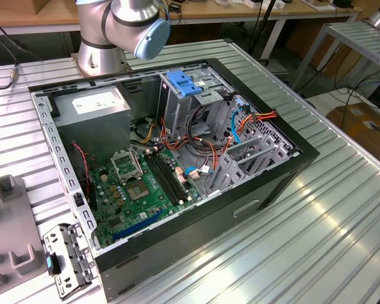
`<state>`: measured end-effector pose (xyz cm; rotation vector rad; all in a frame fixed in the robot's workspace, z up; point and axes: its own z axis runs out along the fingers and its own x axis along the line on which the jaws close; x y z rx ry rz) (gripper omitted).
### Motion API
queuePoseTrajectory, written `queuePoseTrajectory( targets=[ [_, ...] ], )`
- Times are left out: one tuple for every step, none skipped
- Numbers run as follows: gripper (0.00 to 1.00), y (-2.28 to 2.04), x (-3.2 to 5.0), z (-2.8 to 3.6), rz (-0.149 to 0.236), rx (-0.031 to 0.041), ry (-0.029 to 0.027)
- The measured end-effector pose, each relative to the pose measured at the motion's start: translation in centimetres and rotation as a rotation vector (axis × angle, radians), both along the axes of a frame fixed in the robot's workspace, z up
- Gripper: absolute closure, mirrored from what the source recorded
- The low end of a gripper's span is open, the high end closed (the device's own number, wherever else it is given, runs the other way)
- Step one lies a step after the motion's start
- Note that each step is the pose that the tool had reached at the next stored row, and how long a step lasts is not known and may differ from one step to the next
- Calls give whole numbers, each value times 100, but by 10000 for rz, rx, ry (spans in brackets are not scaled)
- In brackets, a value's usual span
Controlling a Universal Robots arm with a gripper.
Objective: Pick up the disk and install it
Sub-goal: 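Pick up the disk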
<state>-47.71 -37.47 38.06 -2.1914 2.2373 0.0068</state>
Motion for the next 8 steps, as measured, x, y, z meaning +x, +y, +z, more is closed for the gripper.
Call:
queuePoseTrajectory(
  targets=[
    [63, 0, 0, 7, 0, 0, 0],
    [63, 0, 0, 10, 0, 1, -1],
    [63, 0, 0, 17, 1, 0, -1],
    [63, 0, 0, 21, 0, 1, -1],
    [63, 0, 0, 26, 0, 1, 0],
    [63, 0, 0, 30, 0, 0, 0],
    [63, 0, 0, 34, 0, 1, -1],
    [63, 0, 0, 39, 0, 0, -1]
  ],
)
